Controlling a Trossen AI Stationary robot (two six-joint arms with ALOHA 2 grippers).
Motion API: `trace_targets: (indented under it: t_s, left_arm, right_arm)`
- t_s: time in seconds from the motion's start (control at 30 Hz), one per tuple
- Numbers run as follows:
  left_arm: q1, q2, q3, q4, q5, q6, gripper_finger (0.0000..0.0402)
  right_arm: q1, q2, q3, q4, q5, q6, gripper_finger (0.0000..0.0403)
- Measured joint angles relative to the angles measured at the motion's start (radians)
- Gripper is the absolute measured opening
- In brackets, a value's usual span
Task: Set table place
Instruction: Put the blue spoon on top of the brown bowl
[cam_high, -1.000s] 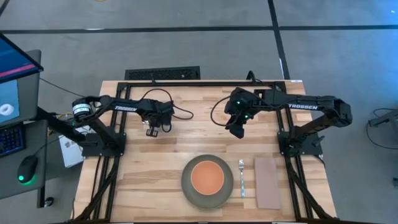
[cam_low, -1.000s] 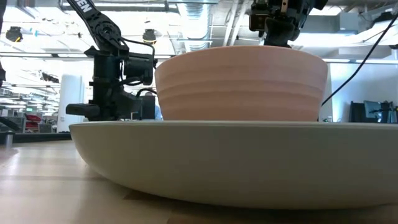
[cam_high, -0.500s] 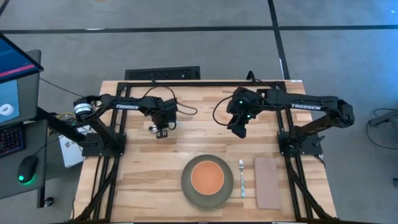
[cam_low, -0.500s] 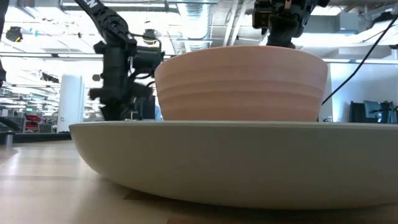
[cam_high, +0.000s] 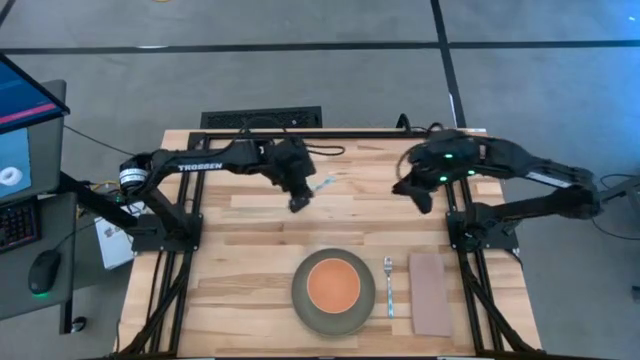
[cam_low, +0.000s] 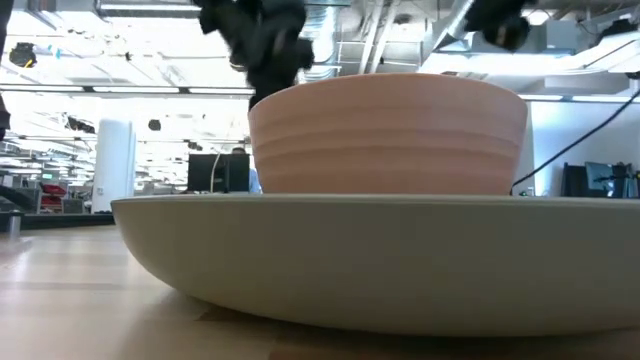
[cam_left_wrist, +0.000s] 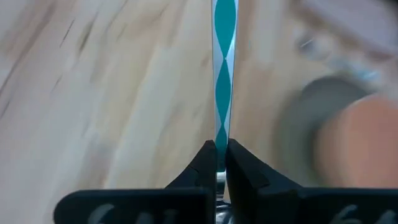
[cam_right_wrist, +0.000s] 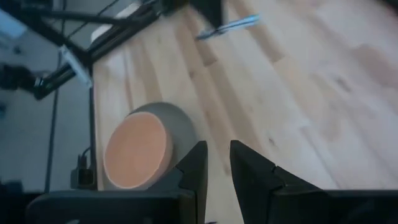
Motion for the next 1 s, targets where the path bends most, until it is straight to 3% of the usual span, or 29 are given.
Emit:
trace_targets:
  t_s: [0.3,0.4,0.67,1.0]
  left_arm:
    - [-0.243,0.026,0.143,0.19,-0.077,-0.096,0.0]
    - [-0.305,0.06,0.149,0.314,-0.107,-0.135,0.0]
    - [-0.43,0.243,0.215,0.416,-0.164,-0.18,0.0]
    - [-0.524,0.417,0.354,0.431,-0.165,-0.194,0.0]
  right_arm:
    - [-0.001,-0.197,0.0,-0.089,0.159,0.045,0.0093]
    - [-0.002,-0.225,0.0,-0.093,0.16,0.049,0.0093]
    - [-0.001,-0.235,0.0,-0.152,0.158,0.069,0.0093]
    - [0.008,-0.235,0.0,-0.195,0.158,0.064,0.0093]
